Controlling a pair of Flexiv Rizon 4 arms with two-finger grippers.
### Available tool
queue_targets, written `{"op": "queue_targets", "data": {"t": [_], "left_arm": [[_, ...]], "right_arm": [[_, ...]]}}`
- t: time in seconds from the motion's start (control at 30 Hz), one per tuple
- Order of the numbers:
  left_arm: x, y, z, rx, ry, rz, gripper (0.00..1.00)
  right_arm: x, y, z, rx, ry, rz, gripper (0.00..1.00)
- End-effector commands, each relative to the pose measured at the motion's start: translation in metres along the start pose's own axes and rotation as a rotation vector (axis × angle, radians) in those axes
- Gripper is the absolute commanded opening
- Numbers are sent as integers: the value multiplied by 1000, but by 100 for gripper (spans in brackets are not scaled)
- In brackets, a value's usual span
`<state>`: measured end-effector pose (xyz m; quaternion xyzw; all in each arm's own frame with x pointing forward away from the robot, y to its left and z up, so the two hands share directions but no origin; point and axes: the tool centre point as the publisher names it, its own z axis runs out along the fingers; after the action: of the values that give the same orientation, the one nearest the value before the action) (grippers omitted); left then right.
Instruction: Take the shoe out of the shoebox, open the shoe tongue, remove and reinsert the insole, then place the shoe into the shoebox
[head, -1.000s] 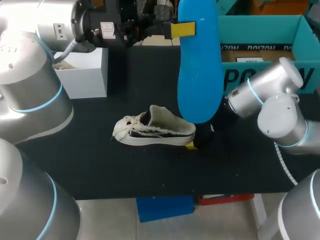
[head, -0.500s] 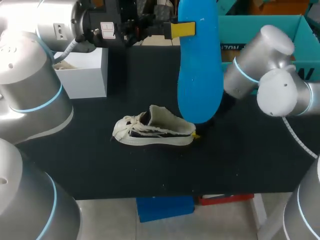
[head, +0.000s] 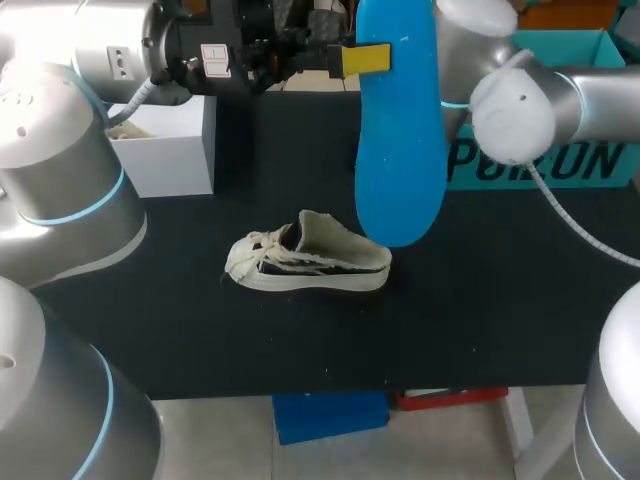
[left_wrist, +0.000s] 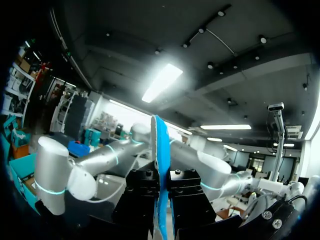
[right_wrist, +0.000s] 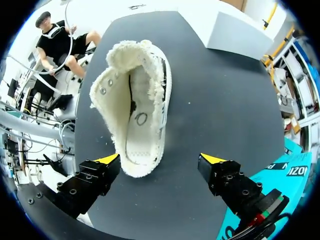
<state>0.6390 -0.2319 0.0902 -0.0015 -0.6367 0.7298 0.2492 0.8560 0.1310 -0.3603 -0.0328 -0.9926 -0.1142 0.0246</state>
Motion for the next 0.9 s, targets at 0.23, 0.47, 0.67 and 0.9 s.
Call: {"op": "queue_targets", "data": {"t": [0.23, 0.47, 0.67, 0.9], "left_arm": [[0, 1, 1, 0, -3, 1, 0], [0, 1, 1, 0, -3, 1, 0], [0, 1, 1, 0, -3, 1, 0], [0, 1, 1, 0, -3, 1, 0]], "right_arm": [[-12, 33, 8, 396, -19, -14, 100], [-8, 52, 19, 384, -38, -24, 100], [-14, 64, 36, 353, -40, -36, 100], [-15, 66, 55, 326, -25, -35, 100]]}}
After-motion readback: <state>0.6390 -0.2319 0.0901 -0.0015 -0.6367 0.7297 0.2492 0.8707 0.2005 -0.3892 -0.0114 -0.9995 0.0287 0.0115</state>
